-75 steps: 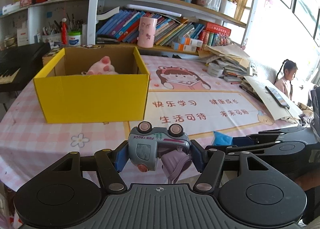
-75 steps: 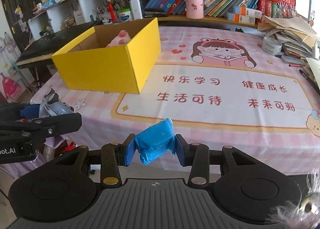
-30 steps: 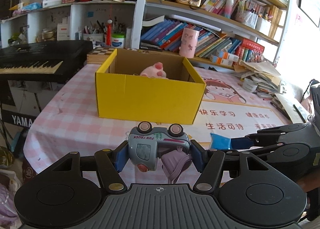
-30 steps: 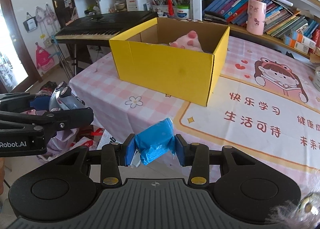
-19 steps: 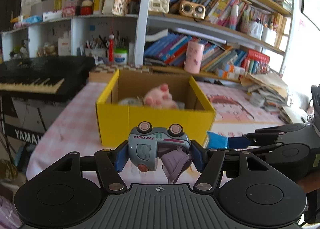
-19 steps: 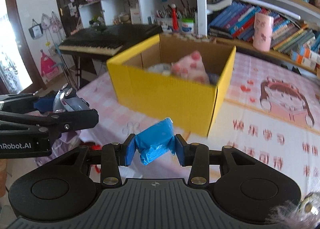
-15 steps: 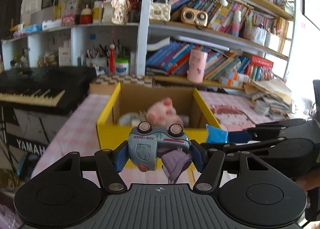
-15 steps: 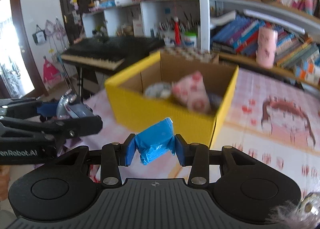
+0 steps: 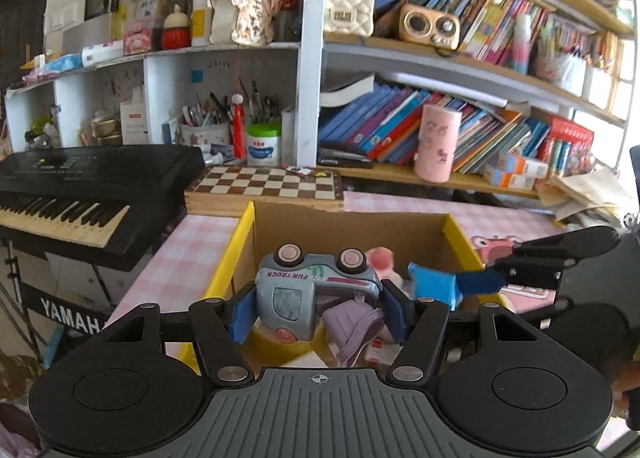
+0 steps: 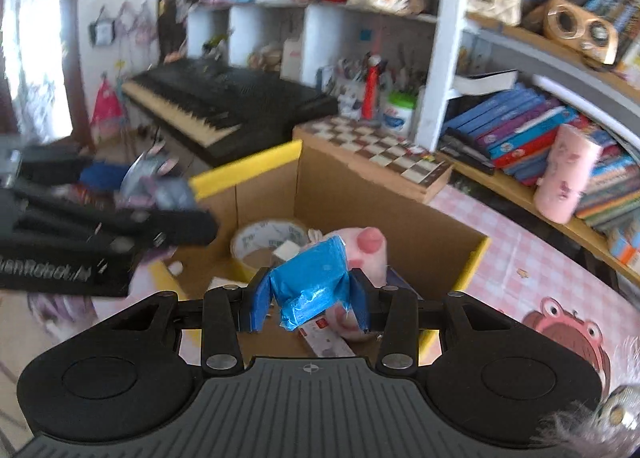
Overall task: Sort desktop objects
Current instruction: 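Lower the truck and blue block into the yellow box and open both tools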
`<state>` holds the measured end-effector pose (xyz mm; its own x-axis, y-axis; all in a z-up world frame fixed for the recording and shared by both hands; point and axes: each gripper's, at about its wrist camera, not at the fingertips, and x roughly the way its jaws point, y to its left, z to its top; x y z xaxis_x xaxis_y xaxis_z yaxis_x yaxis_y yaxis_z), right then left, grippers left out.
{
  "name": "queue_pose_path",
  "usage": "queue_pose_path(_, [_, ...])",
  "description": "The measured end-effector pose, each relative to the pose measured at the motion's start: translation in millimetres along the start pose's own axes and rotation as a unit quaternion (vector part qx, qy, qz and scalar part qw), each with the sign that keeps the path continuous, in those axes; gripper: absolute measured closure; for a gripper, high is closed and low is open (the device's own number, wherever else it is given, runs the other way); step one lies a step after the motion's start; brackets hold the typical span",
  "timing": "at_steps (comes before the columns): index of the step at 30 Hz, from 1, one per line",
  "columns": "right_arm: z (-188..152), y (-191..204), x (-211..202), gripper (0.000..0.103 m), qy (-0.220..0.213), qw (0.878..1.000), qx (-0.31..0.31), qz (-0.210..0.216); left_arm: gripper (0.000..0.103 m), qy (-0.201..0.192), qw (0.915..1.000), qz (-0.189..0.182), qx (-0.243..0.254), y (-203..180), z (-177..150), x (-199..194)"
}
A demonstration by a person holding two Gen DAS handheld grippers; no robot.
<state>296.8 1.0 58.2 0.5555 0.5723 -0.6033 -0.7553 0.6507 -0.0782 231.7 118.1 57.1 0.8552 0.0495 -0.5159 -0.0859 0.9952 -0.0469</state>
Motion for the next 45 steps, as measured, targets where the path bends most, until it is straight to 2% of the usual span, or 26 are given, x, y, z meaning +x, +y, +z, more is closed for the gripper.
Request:
queue_pose_path(9, [5,-12,61,0.065,0.077,0.993,-0.077,0.049,0.040,0.068,0.9977,0.001,0.000,-3,-5,54])
queue_pose_path(13, [3,-18,76,0.065,0.111,0.988,-0.082,0.067,0.040,0.090,0.9959,0.005,-0.009,-3,-9,67])
queue_pose_path(18, [4,-15,81,0.065,0.138,0.980,-0.113,0.083,0.040,0.106,0.9943,0.011,-0.004,-4,-11,76])
queue_pose_path(25, [5,-11,87,0.065,0.147,0.975,-0.146,0.079,0.039,0.118,0.9928,0.018,-0.010,-2,-13,80])
queue_pose_path(27, [6,-11,87,0.064,0.143,0.976,-0.144,0.079,0.039,0.109,0.9938,0.018,-0.017,-2,-14,76])
queue_pose_path(30, [6,-12,82,0.054,0.126,0.980,-0.135,0.071,0.038,0.098,0.9946,0.019,-0.031,0,-13,68])
queue_pose_path(31, [5,-13,79,0.048,0.116,0.982,-0.131,0.064,0.037,0.093,0.9950,0.017,-0.033,0,-13,65])
queue_pose_path(32, [5,-13,74,0.044,0.102,0.985,-0.127,0.054,0.032,0.085,0.9957,0.015,-0.033,-1,-12,60])
queue_pose_path(33, [4,-15,70,0.043,0.094,0.987,-0.120,0.047,0.024,0.074,0.9967,0.014,-0.032,-1,-10,55])
queue_pose_path(35, [3,-19,60,0.041,0.078,0.991,-0.105,0.039,0.015,0.045,0.9986,0.008,-0.029,-3,-7,43])
queue_pose_path(39, [1,-27,34,0.038,0.044,0.997,-0.067,0.023,0.013,-0.013,0.9993,0.002,-0.034,-8,-3,16])
queue_pose_path(45, [-2,-28,-7,0.034,-0.007,1.000,-0.012,-0.028,0.012,-0.049,0.9983,-0.008,-0.030,-17,0,-18])
